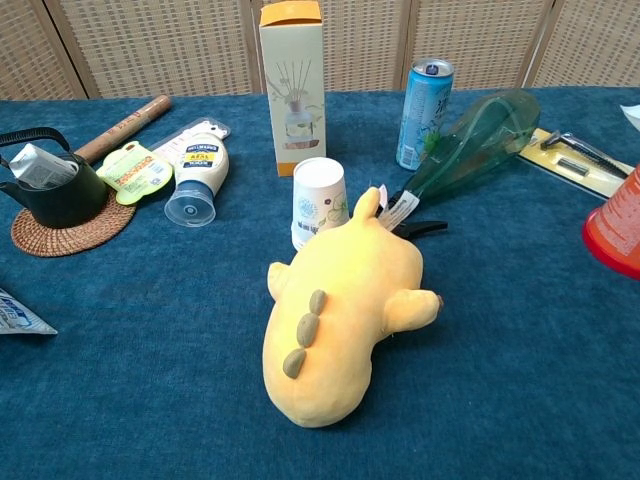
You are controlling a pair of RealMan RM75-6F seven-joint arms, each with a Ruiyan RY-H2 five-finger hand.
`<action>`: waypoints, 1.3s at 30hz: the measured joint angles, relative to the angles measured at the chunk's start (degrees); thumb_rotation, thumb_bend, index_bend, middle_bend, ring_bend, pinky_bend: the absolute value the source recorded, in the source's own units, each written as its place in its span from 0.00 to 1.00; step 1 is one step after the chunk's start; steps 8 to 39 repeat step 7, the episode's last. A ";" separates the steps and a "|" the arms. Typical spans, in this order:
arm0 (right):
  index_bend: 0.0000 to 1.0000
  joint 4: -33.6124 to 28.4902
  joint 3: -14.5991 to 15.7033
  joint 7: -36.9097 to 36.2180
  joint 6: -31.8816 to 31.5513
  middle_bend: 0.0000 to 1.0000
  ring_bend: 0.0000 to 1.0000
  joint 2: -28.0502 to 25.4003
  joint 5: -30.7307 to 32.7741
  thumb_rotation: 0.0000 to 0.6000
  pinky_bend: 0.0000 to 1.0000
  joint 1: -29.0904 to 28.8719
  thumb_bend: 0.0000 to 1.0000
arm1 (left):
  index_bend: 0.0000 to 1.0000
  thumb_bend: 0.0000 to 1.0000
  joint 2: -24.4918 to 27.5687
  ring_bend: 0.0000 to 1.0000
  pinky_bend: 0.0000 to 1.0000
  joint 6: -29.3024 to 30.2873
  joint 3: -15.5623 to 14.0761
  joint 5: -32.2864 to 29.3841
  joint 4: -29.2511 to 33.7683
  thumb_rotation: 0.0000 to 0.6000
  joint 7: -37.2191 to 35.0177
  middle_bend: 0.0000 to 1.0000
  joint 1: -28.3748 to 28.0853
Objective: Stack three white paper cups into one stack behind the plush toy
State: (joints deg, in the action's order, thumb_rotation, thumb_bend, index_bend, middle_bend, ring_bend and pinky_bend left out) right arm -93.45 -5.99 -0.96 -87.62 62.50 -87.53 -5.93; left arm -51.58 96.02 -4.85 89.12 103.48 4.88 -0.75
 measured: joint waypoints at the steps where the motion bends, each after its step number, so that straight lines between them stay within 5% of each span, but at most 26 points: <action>1: 0.10 0.01 0.01 0.00 -0.01 0.00 0.00 0.02 -0.01 1.00 0.37 0.00 0.33 | 0.08 0.29 -0.23 0.00 0.14 -0.16 0.10 0.24 -0.46 1.00 0.13 0.00 0.05; 39: 0.10 -0.29 0.20 0.35 -0.13 0.00 0.00 0.02 -0.36 1.00 0.36 0.06 0.33 | 0.08 0.29 -0.79 0.00 0.14 -1.46 0.70 0.87 -1.53 1.00 0.91 0.00 0.14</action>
